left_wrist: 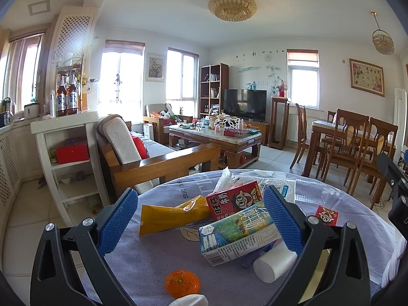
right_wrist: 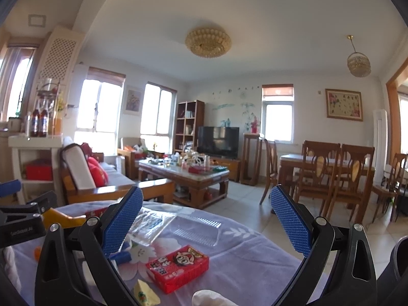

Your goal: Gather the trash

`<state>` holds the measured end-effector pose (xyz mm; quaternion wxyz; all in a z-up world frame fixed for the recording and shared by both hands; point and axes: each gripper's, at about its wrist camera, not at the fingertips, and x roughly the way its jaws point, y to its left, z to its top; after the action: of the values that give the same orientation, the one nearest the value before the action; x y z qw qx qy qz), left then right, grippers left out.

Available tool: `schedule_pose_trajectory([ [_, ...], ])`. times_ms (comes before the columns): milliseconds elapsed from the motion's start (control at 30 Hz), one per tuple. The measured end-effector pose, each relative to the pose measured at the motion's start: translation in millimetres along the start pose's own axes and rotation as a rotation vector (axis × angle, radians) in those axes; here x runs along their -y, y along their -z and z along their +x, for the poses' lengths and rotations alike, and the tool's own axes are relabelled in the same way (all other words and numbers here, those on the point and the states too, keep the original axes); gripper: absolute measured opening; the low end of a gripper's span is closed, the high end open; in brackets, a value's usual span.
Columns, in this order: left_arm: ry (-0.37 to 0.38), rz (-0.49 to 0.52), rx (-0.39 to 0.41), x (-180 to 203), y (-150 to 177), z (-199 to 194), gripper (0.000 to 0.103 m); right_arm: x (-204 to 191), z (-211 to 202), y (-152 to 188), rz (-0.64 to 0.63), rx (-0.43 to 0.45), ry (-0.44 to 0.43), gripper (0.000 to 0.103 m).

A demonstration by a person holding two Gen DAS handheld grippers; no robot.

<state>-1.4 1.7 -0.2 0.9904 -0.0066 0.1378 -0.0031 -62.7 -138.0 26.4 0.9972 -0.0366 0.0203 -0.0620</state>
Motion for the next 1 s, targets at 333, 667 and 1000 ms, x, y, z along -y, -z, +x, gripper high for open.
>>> schedule_pose_trajectory([
  [333,0.0,0.0,0.0,-0.1,-0.1,0.3,0.098,0.8,-0.5,0.5,0.002,0.001,0.0,0.099],
  [667,0.0,-0.001,-0.001,0.0,-0.1,0.5,0.098,0.2,0.3,1.2,0.005,-0.003,0.0,0.099],
  [1000,0.009,0.006,0.001,3.6,3.0,1.5,0.098,0.3,1.4,1.7,0.004,-0.007,-0.001,0.099],
])
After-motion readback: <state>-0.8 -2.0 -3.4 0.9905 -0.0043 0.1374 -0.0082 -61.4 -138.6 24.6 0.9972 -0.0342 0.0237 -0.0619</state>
